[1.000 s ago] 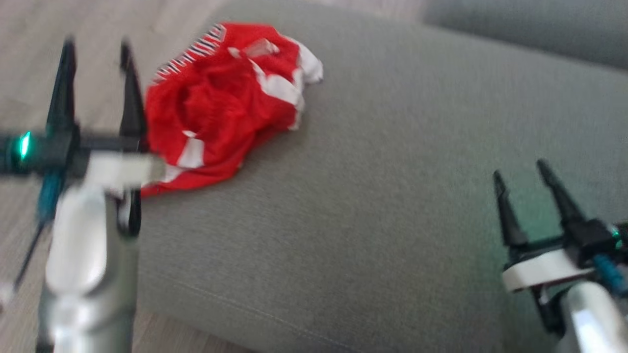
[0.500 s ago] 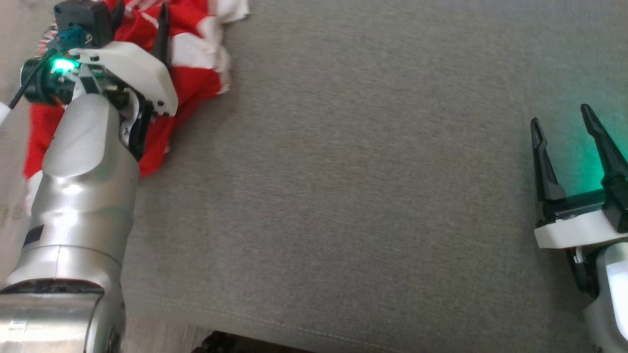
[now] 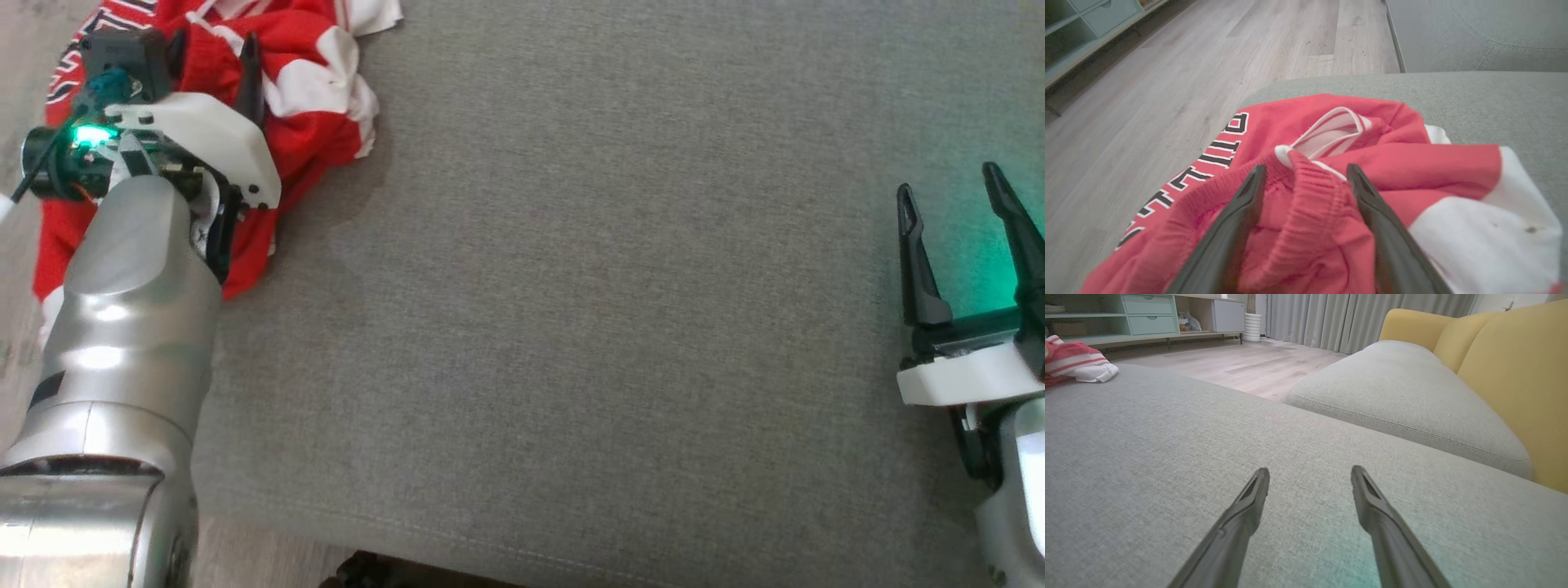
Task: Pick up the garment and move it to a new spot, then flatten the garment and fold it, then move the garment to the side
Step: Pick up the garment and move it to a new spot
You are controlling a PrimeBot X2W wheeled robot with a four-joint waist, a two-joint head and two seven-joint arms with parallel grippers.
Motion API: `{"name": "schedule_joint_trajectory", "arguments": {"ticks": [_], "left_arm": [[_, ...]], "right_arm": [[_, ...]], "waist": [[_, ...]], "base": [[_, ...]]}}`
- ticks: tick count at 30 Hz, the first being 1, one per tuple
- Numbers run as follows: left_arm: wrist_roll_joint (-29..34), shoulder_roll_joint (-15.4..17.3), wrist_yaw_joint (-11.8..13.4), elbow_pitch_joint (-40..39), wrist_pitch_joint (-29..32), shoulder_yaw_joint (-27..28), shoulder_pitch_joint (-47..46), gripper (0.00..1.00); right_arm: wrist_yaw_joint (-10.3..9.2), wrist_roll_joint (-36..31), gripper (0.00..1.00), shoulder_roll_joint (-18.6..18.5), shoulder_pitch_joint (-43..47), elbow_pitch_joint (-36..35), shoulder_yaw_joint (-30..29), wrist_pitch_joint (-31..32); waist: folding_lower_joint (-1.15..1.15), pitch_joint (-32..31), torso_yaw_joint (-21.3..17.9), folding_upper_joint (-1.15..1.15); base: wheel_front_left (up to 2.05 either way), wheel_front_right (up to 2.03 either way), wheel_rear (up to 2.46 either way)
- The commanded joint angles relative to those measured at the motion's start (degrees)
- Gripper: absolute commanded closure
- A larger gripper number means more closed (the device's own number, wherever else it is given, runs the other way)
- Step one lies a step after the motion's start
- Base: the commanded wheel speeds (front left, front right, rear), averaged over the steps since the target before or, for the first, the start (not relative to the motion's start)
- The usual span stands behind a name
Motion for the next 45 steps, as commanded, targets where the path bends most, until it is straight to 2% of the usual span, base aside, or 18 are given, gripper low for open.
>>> {"name": "schedule_joint_trajectory", "arguments": {"ticks": [1,6,7,8,9,10,18,24,28,34,40,45], "left_arm": [[-0.39,3.01,0.35,-0.94,-1.77,0.33,-1.46,0.00],[-0.40,2.37,0.27,-0.01,-2.92,-0.39,-1.62,0.00],[-0.44,2.26,0.22,0.31,-2.99,-0.55,-1.65,0.06],[-0.45,2.23,0.16,0.56,-3.18,-0.72,-1.69,0.52],[-0.46,2.18,0.06,0.54,-3.85,-0.92,-1.78,0.94],[-0.59,2.18,-0.07,0.56,-4.45,-1.02,-1.89,1.00],[-2.42,2.68,-1.11,-1.67,-8.53,-1.60,-5.10,1.00],[-1.81,3.62,-1.46,-6.71,-8.78,-5.64,-8.92,1.00],[-3.32,3.05,-1.49,-11.96,-6.50,-12.00,-10.20,1.00],[-9.49,5.59,-1.50,-20.19,-0.33,-21.90,-11.86,1.00],[-14.79,6.78,-1.51,-24.11,2.24,-25.57,-14.12,1.00],[-16.08,4.57,-1.51,-23.98,0.41,-27.66,-13.56,1.00]], "right_arm": [[0.43,-0.36,0.00,-0.17,1.46,-1.44,1.06,-0.29],[0.43,-0.45,0.00,-0.46,1.38,-1.41,1.28,-0.29],[0.43,-0.46,0.00,-0.50,1.22,-1.33,1.38,-0.29],[0.43,-0.47,0.00,-0.50,1.06,-1.28,1.50,-0.29],[0.43,-0.48,0.00,-0.47,0.89,-1.25,1.66,-0.29],[0.43,-0.51,0.00,-0.40,0.72,-1.20,1.86,-0.29],[0.43,0.14,0.00,2.61,0.43,0.15,2.98,-0.29],[0.43,0.74,0.00,6.88,1.14,1.36,3.77,-0.29],[0.43,1.39,0.00,9.23,2.77,1.92,4.06,-0.29],[0.43,2.70,0.00,11.05,4.72,1.66,4.80,-0.29],[0.43,6.72,0.00,11.26,5.05,0.76,6.75,-0.29],[0.43,8.54,0.00,11.27,4.74,-0.25,7.70,-0.29]], "waist": [[0.00,-0.45,0.88,0.00],[0.00,-0.47,1.58,0.00],[0.00,-0.48,1.64,0.00],[0.00,-0.51,1.64,0.00],[0.00,-0.56,1.60,0.00],[0.00,-0.64,1.50,0.00],[0.00,-5.27,-0.70,0.00],[0.00,-12.60,-5.35,0.00],[0.00,-18.38,-10.44,0.00],[0.00,-24.47,-20.49,0.00],[0.00,-25.46,-30.30,0.00],[0.00,-24.02,-35.78,0.00]], "base": [[0.00,0.00,0.00],[0.00,0.00,0.00],[0.00,0.00,0.00],[0.00,0.00,0.00],[0.00,0.00,0.00],[0.00,0.00,0.00],[0.00,0.00,0.00],[0.00,0.00,0.00],[0.00,0.00,0.00],[0.00,0.00,0.00],[0.00,0.00,0.00],[0.00,0.00,0.00]]}}
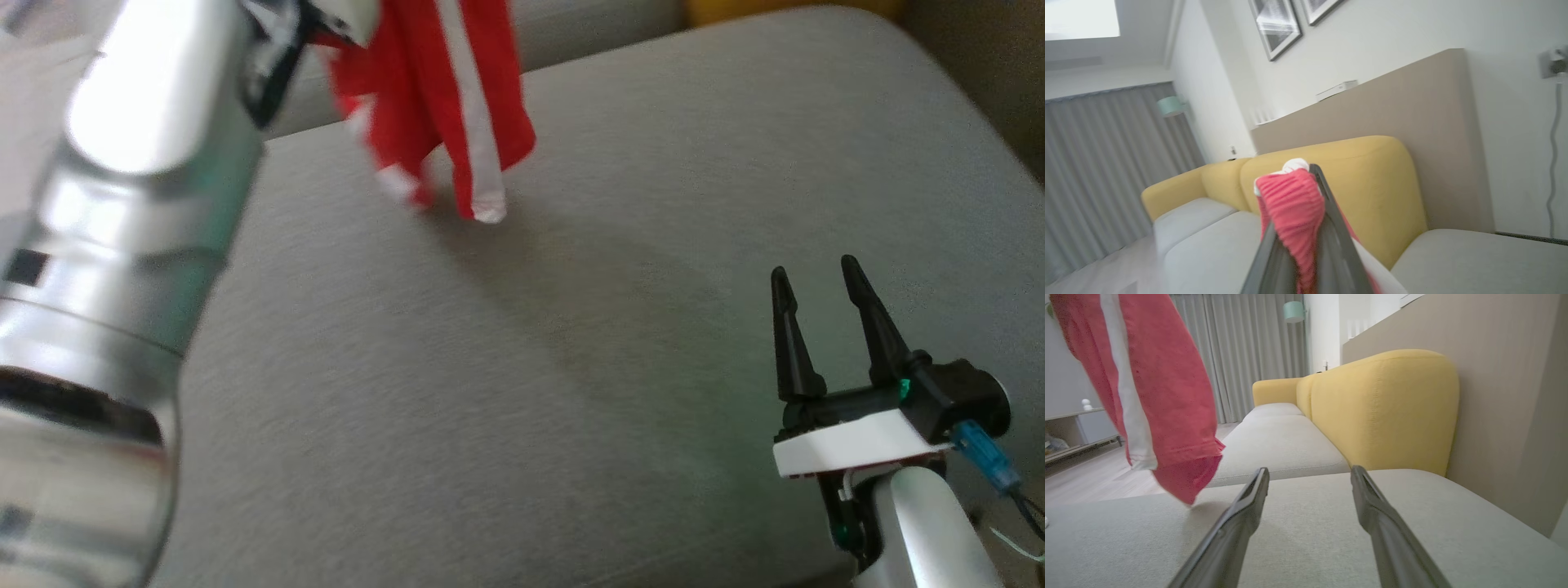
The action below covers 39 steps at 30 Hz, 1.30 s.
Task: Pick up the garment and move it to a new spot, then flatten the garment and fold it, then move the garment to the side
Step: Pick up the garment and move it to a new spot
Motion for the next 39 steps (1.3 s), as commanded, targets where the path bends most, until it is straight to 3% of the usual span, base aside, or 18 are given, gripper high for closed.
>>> {"name": "schedule_joint_trajectory", "arguments": {"ticks": [1,8,13,14,15,16,24,31,39], "left_arm": [[0.16,1.33,0.10,-1.19,-1.34,-0.24,-1.18,1.00],[3.00,-1.70,0.25,0.72,-10.57,-7.44,11.98,1.00],[7.07,-5.25,3.61,0.21,-12.99,-13.62,29.43,1.00],[7.20,-5.63,4.39,-1.04,-13.00,-13.55,32.20,0.85],[7.53,-5.90,5.12,-2.41,-13.01,-13.48,34.73,0.13],[7.84,-6.10,5.48,-3.75,-13.02,-13.41,37.12,0.00],[8.98,-6.66,10.18,-20.18,-13.04,-3.91,55.49,0.00],[12.09,-6.08,14.22,-32.35,-13.04,9.89,70.29,0.00],[14.56,-6.86,13.55,-37.93,-13.04,21.77,81.27,0.00]], "right_arm": [[0.43,0.35,0.00,0.11,-1.14,-2.25,1.74,-0.29],[0.43,0.35,0.00,0.12,-0.12,-2.65,2.19,-0.29],[0.43,-0.06,0.00,0.12,0.08,-2.86,2.01,-0.29],[0.43,-0.11,0.00,0.12,0.05,-2.85,2.03,-0.29],[0.43,-0.25,0.00,0.12,0.09,-2.79,2.09,-0.29],[0.43,-0.36,0.00,0.12,0.17,-2.70,2.10,-0.29],[0.43,-2.25,0.00,0.12,3.81,-0.93,1.29,-0.29],[0.43,0.30,0.00,0.12,9.14,1.17,-1.09,-0.29],[0.43,0.08,0.00,0.13,15.07,1.96,-2.48,-0.29]], "waist": [[0.01,-0.52,-6.10,0.00],[0.01,-0.07,-8.07,0.00],[0.01,2.11,-6.67,0.00],[0.01,2.37,-6.12,0.00],[0.01,2.54,-5.51,0.00],[0.01,2.52,-4.78,0.00],[0.01,-2.71,2.66,0.00],[0.01,-8.28,8.86,0.00],[0.01,-12.46,11.36,0.00]], "base": [[0.00,0.00,0.00],[0.00,0.00,0.00],[0.00,0.00,0.00],[0.00,0.00,0.00],[0.00,0.00,0.00],[0.00,0.00,0.00],[0.00,0.00,0.00],[0.00,0.00,0.00],[0.00,0.00,0.00]]}}
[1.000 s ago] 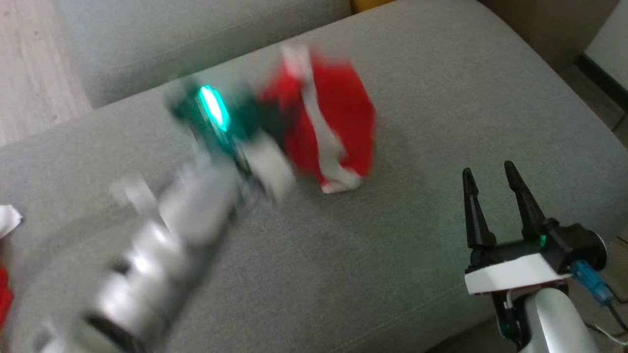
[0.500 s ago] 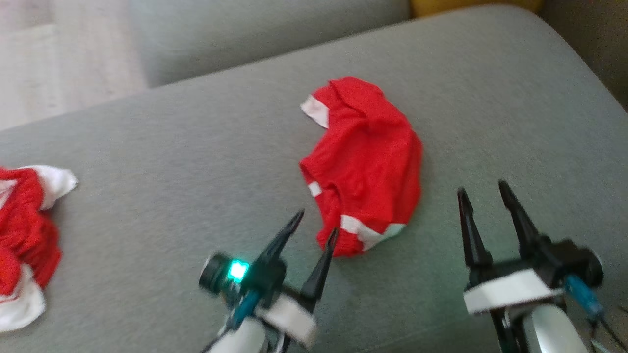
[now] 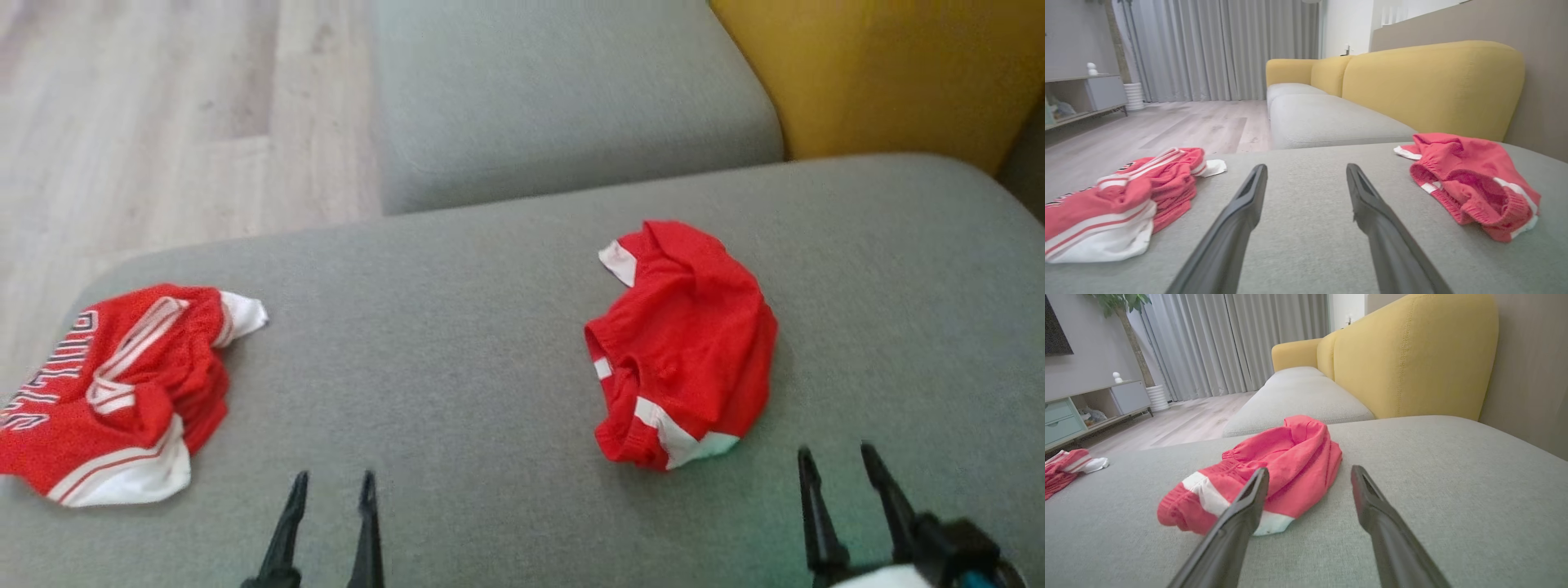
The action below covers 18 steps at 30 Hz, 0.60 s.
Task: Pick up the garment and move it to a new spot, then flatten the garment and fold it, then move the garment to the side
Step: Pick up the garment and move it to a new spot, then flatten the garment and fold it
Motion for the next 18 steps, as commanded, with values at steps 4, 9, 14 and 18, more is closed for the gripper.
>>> {"name": "schedule_joint_trajectory", "arguments": {"ticks": [4,9,14,18], "left_arm": [[2.42,-0.78,-1.80,-3.22,-0.55,5.43,0.02,0.00],[3.22,-0.97,-3.03,-3.37,-0.55,7.64,0.63,0.00],[4.29,-1.11,-4.14,-2.89,-0.55,8.74,0.79,0.00],[4.78,-1.17,-4.78,-2.37,-0.55,9.00,1.01,0.00]], "right_arm": [[0.43,-1.53,0.00,-1.09,0.97,-1.50,2.82,-0.30],[0.43,-2.73,0.00,-2.25,1.71,-2.08,4.73,-0.31],[0.43,-2.56,0.00,-2.17,1.84,-2.22,4.71,-0.31],[0.43,-2.51,0.00,-1.96,1.89,-2.23,4.60,-0.31]], "waist": [[0.01,-2.35,2.09,0.00],[0.01,-2.62,2.35,0.00],[0.01,-2.80,2.45,0.00],[0.01,-2.98,2.49,0.00]], "base": [[0.00,0.00,0.00],[0.00,0.00,0.00],[0.00,0.00,0.00],[0.00,0.00,0.00]]}}
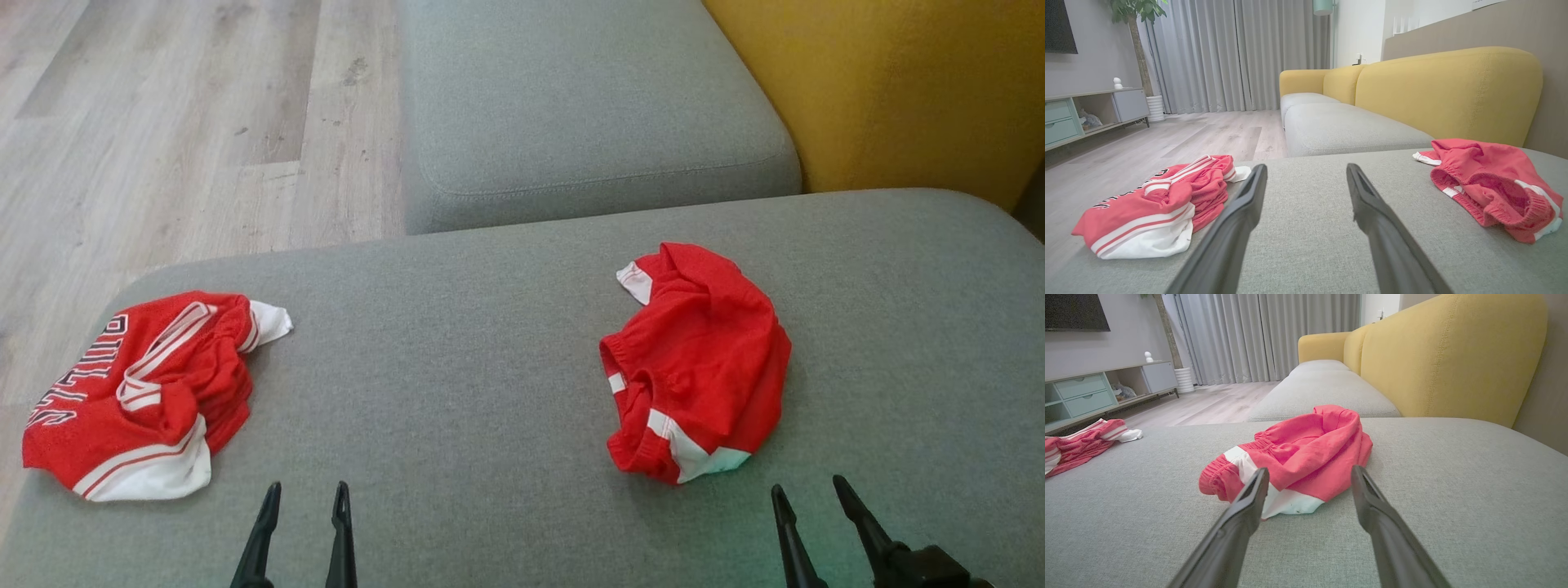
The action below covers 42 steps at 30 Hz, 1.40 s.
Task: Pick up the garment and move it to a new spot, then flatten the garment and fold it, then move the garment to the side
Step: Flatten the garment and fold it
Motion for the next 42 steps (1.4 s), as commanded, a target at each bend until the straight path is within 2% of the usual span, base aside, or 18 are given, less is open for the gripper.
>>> {"name": "schedule_joint_trajectory", "arguments": {"ticks": [1,12,25,28,34,35,42], "left_arm": [[0.65,-0.36,-0.36,-1.30,-0.55,2.09,-1.82,0.00],[1.18,-0.40,-1.32,1.03,-0.56,2.16,-1.27,0.00],[0.29,-0.41,-0.72,1.97,-0.56,1.23,-1.27,0.00],[-0.04,-0.41,-1.49,2.75,-0.56,0.43,-1.61,0.00],[-3.72,-0.41,-5.50,5.04,-0.56,-5.42,-6.73,0.00],[-3.72,-0.41,-5.50,5.04,-0.56,-5.42,-6.73,0.00],[-15.59,-0.41,-8.16,9.95,-0.56,-17.89,-17.96,0.00]], "right_arm": [[0.43,-0.07,0.00,-0.77,-2.03,-2.08,1.09,-0.31],[0.43,-0.37,0.00,-0.88,-2.23,-2.31,1.22,-0.31],[0.43,-0.13,0.00,-1.49,-2.63,-2.34,1.55,-0.31],[0.43,0.02,0.00,-1.65,-2.90,-2.25,1.90,-0.31],[0.43,0.01,0.00,-2.13,-3.98,-2.55,2.66,-0.31],[0.43,0.01,0.00,-2.13,-3.98,-2.55,2.66,-0.31],[0.43,0.04,0.00,-3.29,-6.13,-2.68,5.78,-0.31]], "waist": [[0.01,-0.02,0.01,0.00],[0.01,0.39,0.90,0.00],[0.01,1.22,2.08,0.00],[0.01,1.73,1.75,0.00],[0.01,4.23,-0.41,0.00],[0.01,4.23,-0.41,0.00],[0.01,8.34,-5.61,0.00]], "base": [[0.00,0.00,0.00],[0.00,0.00,0.00],[0.00,0.00,0.00],[0.00,0.00,0.00],[0.00,0.00,0.00],[0.00,0.00,0.00],[0.00,0.00,0.00]]}}
